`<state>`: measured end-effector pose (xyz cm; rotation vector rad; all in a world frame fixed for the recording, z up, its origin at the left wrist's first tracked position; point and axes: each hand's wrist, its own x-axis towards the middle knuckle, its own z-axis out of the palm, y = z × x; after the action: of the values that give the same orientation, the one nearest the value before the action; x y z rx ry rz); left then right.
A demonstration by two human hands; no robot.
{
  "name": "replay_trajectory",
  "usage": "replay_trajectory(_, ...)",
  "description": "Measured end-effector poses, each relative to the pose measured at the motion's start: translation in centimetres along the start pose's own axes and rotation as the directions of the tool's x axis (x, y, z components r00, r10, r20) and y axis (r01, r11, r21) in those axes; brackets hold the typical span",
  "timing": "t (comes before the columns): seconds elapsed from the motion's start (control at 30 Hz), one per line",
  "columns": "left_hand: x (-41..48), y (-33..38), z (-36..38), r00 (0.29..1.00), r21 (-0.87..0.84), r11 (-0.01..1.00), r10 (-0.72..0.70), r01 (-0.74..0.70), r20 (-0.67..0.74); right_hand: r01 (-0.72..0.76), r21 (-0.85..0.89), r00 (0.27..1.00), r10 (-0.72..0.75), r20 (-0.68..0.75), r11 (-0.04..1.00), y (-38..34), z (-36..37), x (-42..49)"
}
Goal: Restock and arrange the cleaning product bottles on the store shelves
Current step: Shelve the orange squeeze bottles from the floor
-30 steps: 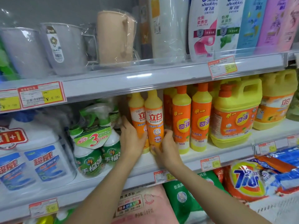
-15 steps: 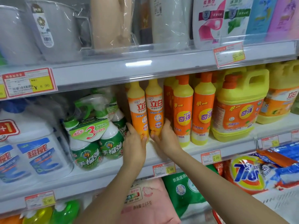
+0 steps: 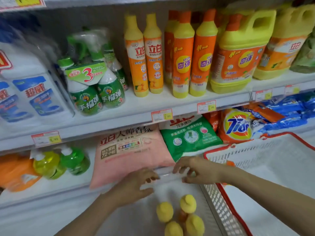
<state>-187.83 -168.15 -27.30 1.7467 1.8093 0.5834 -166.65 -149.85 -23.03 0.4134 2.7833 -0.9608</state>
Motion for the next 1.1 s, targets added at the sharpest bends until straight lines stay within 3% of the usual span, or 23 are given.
replay_trajectory(0.07,-1.2,-1.8,2.8,0.992,-0.037,0.996,-0.076,0.080,0.100,-0.072,-0.018,0.983,0.073,0.168,0.997,2.2,3.0,-0.7)
replay_trajectory(0.17,-1.8,-3.3,6.1,0.983,-0.118,0.983,-0.125,0.141,0.136,-0.187,0.076,0.949,0.161,0.271,0.979,4.7,6.6,-1.2)
replay_trajectory(0.3,-1.9,-3.5,9.5,0.977,-0.167,0.975,-0.114,0.144,0.179,-0.263,0.235,0.961,0.232,0.153,0.936,7.0,10.5,-1.6)
replay_trajectory(0.53,-0.9,-4.3,12.7,0.994,-0.274,0.957,-0.086,0.100,0.064,-0.268,0.337,0.954,0.298,-0.041,0.902,7.0,13.7,-0.9)
replay_trajectory(0.7,-0.2,-4.6,14.4,0.990,-0.359,0.924,-0.140,0.132,0.003,-0.297,0.391,0.948,0.319,0.010,0.871,7.2,14.3,-0.6)
replay_trajectory(0.8,0.0,-4.4,14.3,0.978,-0.450,0.875,-0.209,0.178,-0.018,-0.302,0.361,0.940,0.339,-0.040,0.882,7.4,14.5,-0.2)
replay_trajectory(1.0,-0.1,-2.3,10.3,0.931,-0.567,0.815,-0.292,0.123,-0.219,-0.244,0.480,0.906,0.375,-0.198,0.843,5.7,11.7,-0.5)
replay_trajectory(1.1,-0.4,-0.3,6.6,0.898,-0.596,0.802,-0.290,0.039,-0.331,-0.123,0.504,0.894,0.317,-0.318,0.855,3.3,7.5,-0.9)
